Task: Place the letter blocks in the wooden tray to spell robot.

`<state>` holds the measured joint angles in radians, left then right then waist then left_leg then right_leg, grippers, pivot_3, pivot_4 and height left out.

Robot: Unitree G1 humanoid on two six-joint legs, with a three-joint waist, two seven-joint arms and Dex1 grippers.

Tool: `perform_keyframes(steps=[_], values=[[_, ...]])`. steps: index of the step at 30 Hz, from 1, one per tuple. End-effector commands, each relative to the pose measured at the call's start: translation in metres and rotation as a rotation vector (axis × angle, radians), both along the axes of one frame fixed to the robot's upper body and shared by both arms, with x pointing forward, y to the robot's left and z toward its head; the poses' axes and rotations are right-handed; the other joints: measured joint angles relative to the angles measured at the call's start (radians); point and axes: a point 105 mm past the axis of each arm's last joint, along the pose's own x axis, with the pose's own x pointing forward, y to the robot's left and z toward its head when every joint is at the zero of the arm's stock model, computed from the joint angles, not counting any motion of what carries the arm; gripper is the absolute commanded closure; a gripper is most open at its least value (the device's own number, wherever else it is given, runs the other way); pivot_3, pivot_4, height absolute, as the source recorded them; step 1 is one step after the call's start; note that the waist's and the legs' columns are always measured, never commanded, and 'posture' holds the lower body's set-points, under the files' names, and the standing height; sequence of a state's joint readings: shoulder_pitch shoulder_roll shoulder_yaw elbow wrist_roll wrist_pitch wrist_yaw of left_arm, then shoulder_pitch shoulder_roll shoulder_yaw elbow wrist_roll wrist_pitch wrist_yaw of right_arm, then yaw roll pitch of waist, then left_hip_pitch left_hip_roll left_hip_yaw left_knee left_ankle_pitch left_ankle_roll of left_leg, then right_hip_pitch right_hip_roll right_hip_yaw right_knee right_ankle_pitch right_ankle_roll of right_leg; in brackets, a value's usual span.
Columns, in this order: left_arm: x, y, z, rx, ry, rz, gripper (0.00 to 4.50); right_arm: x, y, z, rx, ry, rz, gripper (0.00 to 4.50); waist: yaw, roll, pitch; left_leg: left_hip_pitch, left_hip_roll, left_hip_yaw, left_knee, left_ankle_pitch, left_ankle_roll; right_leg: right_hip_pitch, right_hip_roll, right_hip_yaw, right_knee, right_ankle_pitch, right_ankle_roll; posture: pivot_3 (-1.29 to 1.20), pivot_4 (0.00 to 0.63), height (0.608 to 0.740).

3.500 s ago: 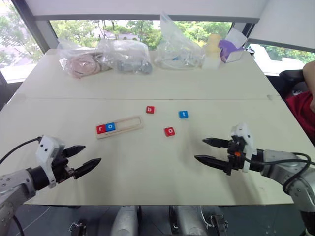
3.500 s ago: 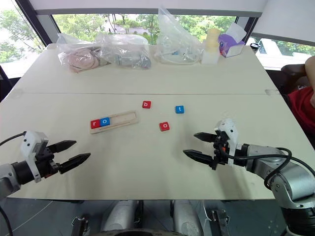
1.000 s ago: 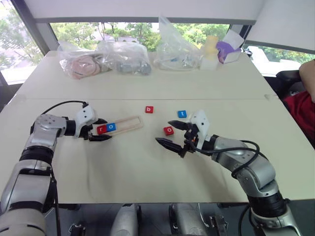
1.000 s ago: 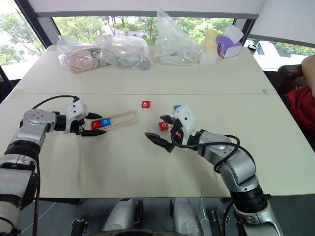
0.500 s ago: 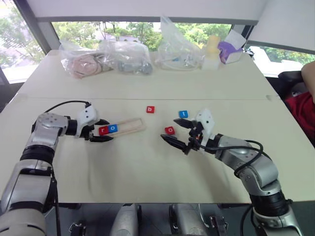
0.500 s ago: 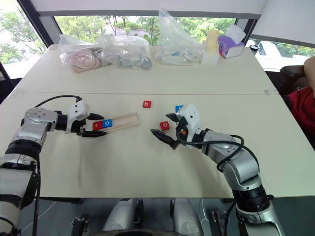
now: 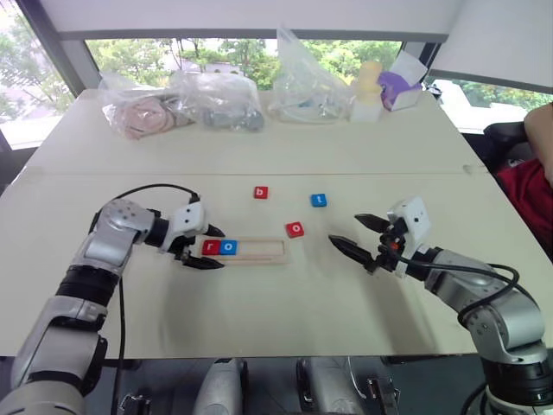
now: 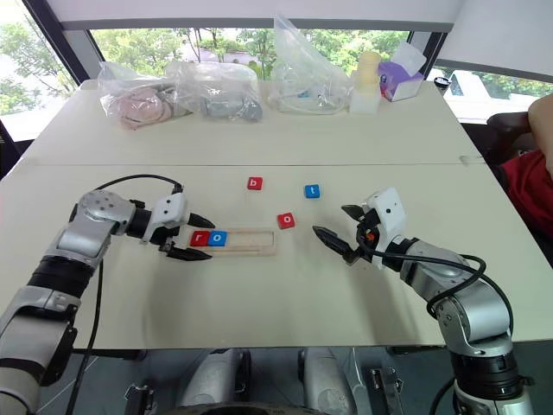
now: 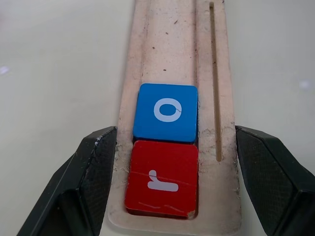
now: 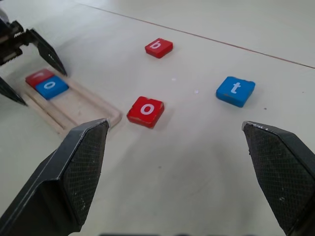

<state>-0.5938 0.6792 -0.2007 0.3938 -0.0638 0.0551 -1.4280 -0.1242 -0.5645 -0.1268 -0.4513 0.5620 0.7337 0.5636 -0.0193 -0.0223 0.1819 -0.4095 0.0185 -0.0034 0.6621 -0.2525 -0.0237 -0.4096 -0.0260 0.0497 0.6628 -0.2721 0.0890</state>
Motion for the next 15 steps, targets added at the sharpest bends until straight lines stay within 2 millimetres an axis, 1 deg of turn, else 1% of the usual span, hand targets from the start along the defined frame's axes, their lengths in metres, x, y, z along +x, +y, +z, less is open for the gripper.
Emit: perform_keyframes(steps=[1,4,9,11,12,15], values=[[-0.001,-0.012,0.006,-0.023,-0.025,-0.017,1.36,-0.002,0.006,0.011,0.004,-0.062,0.01,0.0,0.002,0.0,0.0,0.0,0.0,0.0,0.0,0.0,0.0,0.0,0.0,0.0,0.0,0.0,0.0,0.0,0.15,0.735],[0.001,-0.021,0.004,-0.015,-0.044,0.0,1.36,0.0,0.008,0.011,0.01,-0.064,0.01,0.0,0.006,0.0,0.0,-0.001,-0.001,0.0,0.0,0.0,0.0,0.0,-0.001,0.0,-0.001,0.0,0.0,0.0,0.15,0.735],[-0.004,-0.027,0.002,-0.037,-0.04,-0.008,1.36,0.001,0.013,0.009,0.019,-0.063,0.015,0.0,0.005,0.0,0.0,-0.001,-0.002,0.0,0.0,0.0,0.0,0.0,-0.001,0.0,-0.001,0.0,0.001,0.0,0.15,0.735],[-0.006,-0.026,0.0,-0.037,-0.029,-0.011,0.32,0.001,0.014,0.008,0.023,-0.063,0.019,0.0,0.003,0.0,0.0,-0.001,-0.001,0.0,0.0,0.0,0.0,0.0,-0.001,0.0,-0.001,0.0,0.0,0.0,0.15,0.735],[-0.007,-0.026,-0.001,-0.035,-0.023,-0.014,0.04,0.001,0.015,0.008,0.025,-0.063,0.022,0.0,0.002,0.0,0.0,-0.001,-0.001,0.0,0.0,0.0,0.0,0.0,-0.001,0.0,-0.001,0.0,0.0,0.0,0.15,0.735],[-0.007,-0.024,0.0,-0.034,-0.035,-0.007,0.04,0.002,0.017,0.008,0.025,-0.061,0.029,0.0,0.003,0.0,0.0,-0.001,-0.001,0.0,0.0,0.0,0.0,0.0,-0.001,0.0,-0.001,-0.001,0.0,0.0,0.15,0.735]])
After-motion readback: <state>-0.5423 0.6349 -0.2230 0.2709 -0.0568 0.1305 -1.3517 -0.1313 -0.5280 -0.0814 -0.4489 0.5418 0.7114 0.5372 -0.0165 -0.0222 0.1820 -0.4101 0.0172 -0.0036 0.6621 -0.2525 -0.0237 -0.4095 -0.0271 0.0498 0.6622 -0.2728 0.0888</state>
